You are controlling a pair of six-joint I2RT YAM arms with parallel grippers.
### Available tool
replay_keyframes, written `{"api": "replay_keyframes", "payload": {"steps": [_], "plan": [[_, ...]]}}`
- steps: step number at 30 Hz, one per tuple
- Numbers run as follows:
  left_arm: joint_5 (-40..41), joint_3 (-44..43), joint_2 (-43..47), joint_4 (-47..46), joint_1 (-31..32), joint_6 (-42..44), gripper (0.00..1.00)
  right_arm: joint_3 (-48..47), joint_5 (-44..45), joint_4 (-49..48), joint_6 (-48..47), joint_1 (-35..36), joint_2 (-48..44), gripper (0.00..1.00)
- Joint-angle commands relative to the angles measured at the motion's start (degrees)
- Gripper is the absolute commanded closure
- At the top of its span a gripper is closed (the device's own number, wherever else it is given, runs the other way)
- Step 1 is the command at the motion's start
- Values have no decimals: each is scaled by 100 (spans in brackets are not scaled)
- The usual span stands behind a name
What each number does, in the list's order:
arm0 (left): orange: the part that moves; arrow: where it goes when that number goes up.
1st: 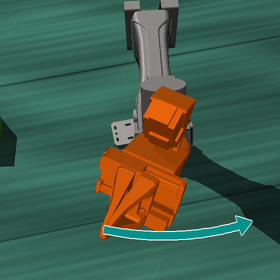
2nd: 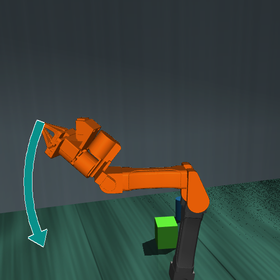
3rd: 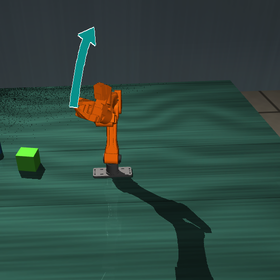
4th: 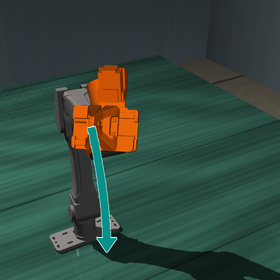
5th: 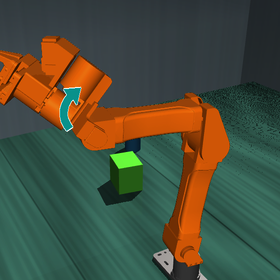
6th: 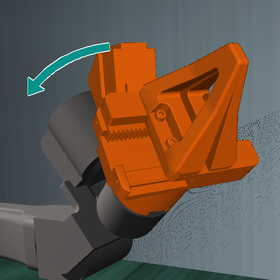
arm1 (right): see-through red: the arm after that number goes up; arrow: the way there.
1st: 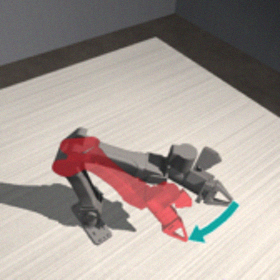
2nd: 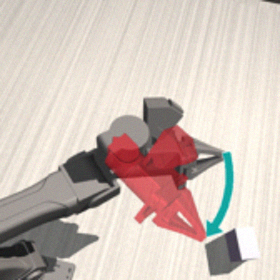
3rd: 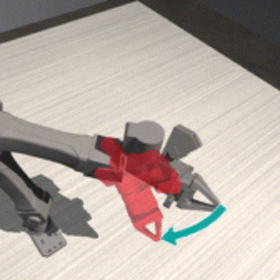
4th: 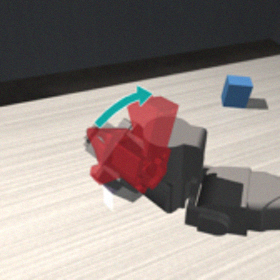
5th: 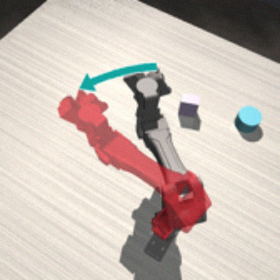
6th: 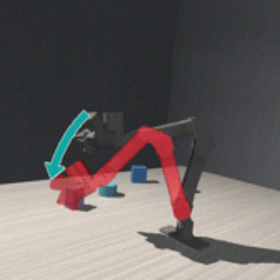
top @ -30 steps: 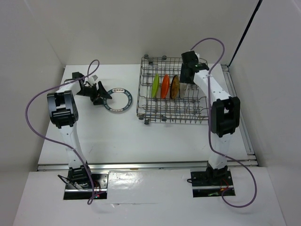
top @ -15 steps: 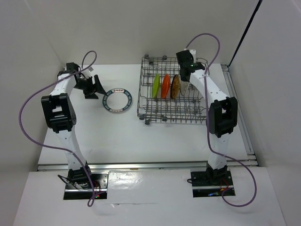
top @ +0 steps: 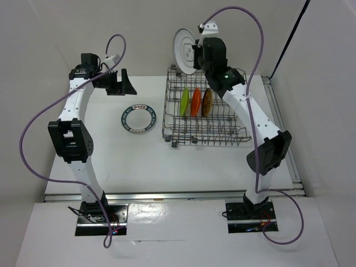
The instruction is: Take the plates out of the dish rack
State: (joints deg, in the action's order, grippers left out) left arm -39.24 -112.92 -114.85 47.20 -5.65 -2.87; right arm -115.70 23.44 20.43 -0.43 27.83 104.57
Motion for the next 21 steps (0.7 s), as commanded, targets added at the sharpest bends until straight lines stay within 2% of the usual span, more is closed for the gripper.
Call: {"api": "replay_keyframes", "payload": {"steps": [1,4,7,10,11,14,18,21], "plan": [[-873,-195,252,9,-15,148,2,-330,-2481,-372,850,-85,491,100],[-1295,-10,384,-228,-15,76,4,-453,-3631,-600,1351,-85,818,100],[-1411,121,445,-387,-15,15,4,-506,-4416,-838,1861,-138,1152,100],[-1253,349,498,-580,-15,15,4,-130,-5785,-1530,2493,-279,1328,100],[-1252,350,498,-580,-15,15,4,-6,-6486,-2037,2677,-348,1398,100],[-1252,420,498,-528,-15,15,5,144,-7132,-2393,3144,-349,1574,100],[-980,596,446,-528,-15,68,7,460,-7556,-2945,3557,-349,1707,100],[-1295,596,393,-405,-15,182,33,628,-7766,-3168,3839,-349,1864,100]]}}
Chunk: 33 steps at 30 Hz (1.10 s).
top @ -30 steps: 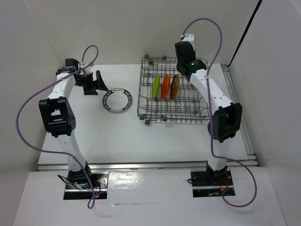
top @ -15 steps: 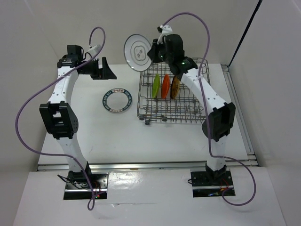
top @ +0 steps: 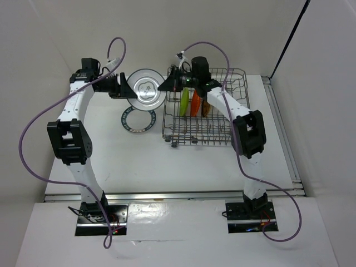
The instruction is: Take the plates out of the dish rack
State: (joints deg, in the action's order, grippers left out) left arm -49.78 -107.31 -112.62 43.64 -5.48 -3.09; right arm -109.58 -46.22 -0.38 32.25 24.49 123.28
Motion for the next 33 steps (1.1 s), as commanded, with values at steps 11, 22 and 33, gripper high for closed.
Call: {"api": "replay_keyframes", "payload": {"steps": [11,22,33], "plan": [[-647,166,161,-22,-287,-164,100,-282,-706,-228,20,-14,134,69],[285,429,-348,408,-806,-121,100,-670,1474,1408,-1106,-401,-770,29],[521,-17,-1490,1093,-560,414,87,-12,3111,2008,-1994,-454,-1641,26]]}}
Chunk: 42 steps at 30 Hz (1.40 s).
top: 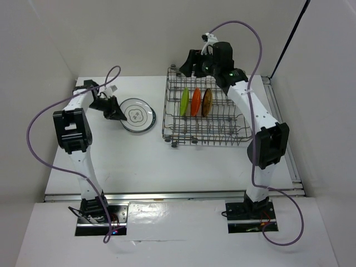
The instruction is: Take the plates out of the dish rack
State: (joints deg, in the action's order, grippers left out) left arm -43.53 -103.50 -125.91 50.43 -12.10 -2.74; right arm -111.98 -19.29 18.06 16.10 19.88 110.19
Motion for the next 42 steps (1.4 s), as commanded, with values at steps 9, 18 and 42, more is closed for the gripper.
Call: {"api": "replay_keyframes", "payload": {"steps": [9,18,42], "plan": [[450,-548,-443,546,340,450,48,441,154,110,-327,7,-481,26],[1232,-758,-382,871,463,643,29,-174,1487,1075,-388,7,-376,26],[3026,-1401,-189,1144,1104,740,21,274,3353,2220,-28,-283,801,27]]}}
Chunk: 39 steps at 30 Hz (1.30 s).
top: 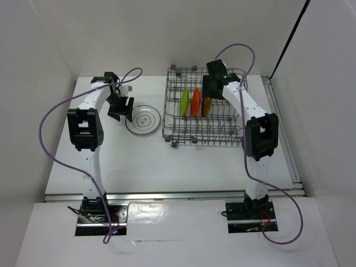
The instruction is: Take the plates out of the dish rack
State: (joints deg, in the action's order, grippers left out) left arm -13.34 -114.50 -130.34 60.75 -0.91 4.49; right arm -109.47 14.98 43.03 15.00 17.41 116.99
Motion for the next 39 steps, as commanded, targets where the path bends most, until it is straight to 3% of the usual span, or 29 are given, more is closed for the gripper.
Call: {"api": "replay_keyframes", "payload": {"steps": [1,4,8,11,12,13,19,23,26,27,30,31,33,34,39], "plan": [[-62,-353,333,112,-15,17,21,22,-144,-329,82,-36,183,28],[-194,-354,422,33,-15,17,21,-153,-92,-330,82,-36,535,34],[-343,-354,536,33,-15,78,21,-206,101,-461,82,-36,729,55],[-494,-485,484,191,-15,254,21,-329,337,-532,29,-36,729,76],[-494,-547,484,261,-15,254,21,-416,469,-471,29,-36,729,91],[-494,-547,484,262,-15,254,21,-417,610,-471,29,16,729,97],[-985,-775,782,78,-15,254,20,-847,1848,-830,-945,464,228,100],[-1371,-1179,844,77,-15,192,20,-1627,2745,-1208,-1666,684,96,100],[-1881,-1242,1107,8,-15,192,18,-1666,3028,-1927,-2185,895,-219,100],[-2039,-1129,1195,-176,-15,245,14,-1552,2837,-2121,-2186,965,-342,100],[-2827,-654,1590,-616,-76,193,12,-930,978,-2457,-1573,1089,-782,100],[-3058,-522,1678,-930,-155,114,12,-770,-342,-2587,-1353,1089,-844,100],[-3680,-232,1793,-1213,-208,-211,12,-445,-1711,-2764,-878,993,-844,100],[-3841,-179,1845,-1328,-286,-316,12,-444,-2788,-2878,-676,905,-766,100],[-4343,-178,1793,-1531,-340,-633,12,-392,-5555,-3685,614,641,-124,100]]}}
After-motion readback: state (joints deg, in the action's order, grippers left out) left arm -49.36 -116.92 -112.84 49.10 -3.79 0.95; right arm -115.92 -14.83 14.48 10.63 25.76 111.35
